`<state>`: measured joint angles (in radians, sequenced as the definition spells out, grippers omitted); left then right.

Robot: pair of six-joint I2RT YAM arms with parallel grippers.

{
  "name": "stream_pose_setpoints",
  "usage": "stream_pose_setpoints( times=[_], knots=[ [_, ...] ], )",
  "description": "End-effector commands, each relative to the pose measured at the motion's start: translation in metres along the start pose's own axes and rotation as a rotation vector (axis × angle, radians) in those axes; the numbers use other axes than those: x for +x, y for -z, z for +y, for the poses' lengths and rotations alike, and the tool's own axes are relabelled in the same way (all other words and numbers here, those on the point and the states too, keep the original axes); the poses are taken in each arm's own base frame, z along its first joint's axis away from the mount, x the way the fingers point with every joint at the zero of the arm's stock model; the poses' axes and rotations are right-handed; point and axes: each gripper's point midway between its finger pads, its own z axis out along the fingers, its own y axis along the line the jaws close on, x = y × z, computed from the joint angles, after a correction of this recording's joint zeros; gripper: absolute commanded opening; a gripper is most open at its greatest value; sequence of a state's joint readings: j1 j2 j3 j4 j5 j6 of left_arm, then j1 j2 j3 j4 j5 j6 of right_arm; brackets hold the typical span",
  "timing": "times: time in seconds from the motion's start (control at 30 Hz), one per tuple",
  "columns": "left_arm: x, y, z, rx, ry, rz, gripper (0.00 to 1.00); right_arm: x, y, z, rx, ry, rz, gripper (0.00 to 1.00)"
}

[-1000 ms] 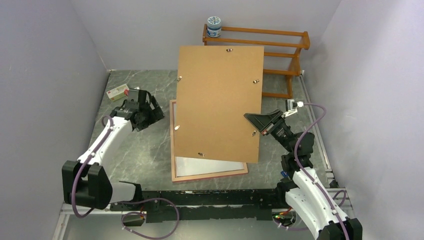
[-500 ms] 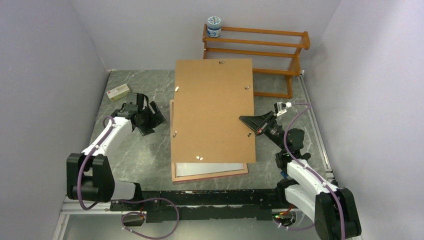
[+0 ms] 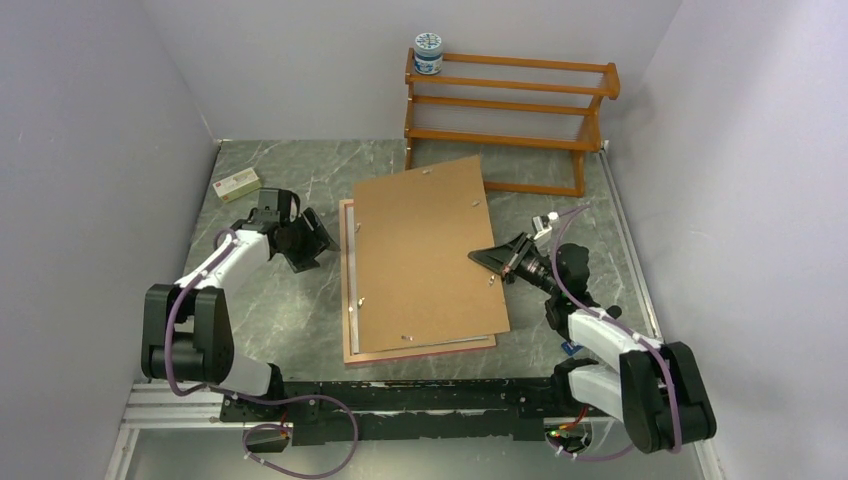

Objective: Put the photo into the frame
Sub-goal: Place the photo frame item in the photo frame.

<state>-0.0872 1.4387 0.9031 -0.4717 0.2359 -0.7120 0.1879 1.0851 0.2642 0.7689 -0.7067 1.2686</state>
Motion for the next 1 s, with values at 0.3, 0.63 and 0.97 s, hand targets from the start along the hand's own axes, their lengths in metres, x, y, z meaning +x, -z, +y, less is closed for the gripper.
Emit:
stream_pose_setpoints(
  times=[0.3,0.63,0.97],
  knots=[
    [-0.001,-0.017,0.004,0.007,0.014,0.011,0.64,-0.014,-0.022,-0.005,-0.042,0.11,0.03,0.0],
    [0.015,-0.043,0.01,0.042,0.086,0.076,0.52,-0.01,-0.035,-0.028,-0.002,0.1,0.057,0.0],
    [0.033,-0.05,0.012,0.101,0.129,0.139,0.42,-0.006,-0.045,-0.043,-0.01,0.052,0.07,0.0]
  ],
)
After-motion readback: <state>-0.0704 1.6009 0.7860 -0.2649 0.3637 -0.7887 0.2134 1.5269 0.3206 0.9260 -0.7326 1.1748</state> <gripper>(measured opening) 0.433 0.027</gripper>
